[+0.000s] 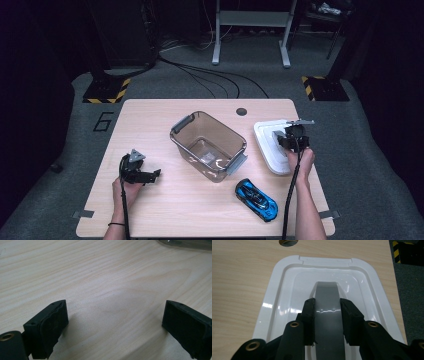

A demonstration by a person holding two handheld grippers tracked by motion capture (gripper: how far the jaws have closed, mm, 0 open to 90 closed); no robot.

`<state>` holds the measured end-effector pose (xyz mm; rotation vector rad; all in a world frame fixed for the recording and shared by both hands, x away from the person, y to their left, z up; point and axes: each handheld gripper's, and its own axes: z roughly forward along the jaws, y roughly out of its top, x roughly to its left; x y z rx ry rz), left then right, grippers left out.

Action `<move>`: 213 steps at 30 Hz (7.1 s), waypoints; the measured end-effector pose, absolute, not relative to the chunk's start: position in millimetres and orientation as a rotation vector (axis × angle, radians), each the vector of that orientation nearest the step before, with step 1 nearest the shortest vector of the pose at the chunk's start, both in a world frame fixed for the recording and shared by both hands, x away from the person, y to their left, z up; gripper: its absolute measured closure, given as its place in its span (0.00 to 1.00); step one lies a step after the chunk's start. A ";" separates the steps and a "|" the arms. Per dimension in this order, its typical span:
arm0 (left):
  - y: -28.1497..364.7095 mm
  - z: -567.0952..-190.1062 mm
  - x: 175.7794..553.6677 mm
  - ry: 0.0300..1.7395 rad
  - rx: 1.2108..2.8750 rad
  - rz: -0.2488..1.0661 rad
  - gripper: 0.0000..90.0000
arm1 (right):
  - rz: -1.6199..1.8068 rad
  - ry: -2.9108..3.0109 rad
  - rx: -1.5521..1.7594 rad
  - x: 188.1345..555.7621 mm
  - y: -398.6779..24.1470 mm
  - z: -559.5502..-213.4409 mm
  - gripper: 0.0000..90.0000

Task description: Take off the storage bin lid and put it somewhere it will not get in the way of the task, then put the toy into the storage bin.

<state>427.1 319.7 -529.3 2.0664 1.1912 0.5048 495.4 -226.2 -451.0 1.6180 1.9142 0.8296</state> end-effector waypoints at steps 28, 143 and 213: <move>319.7 -529.4 427.2 1.190 2.065 0.504 0.07 | 0.759 1.967 1.662 503.7 -220.1 -477.5 0.74; 319.6 -529.6 426.5 1.184 2.061 0.514 0.08 | 0.781 2.606 1.122 380.0 -108.5 -485.4 0.27; 319.6 -529.5 426.5 1.184 2.061 0.514 0.08 | 0.988 2.156 1.255 430.0 -169.3 -383.1 0.27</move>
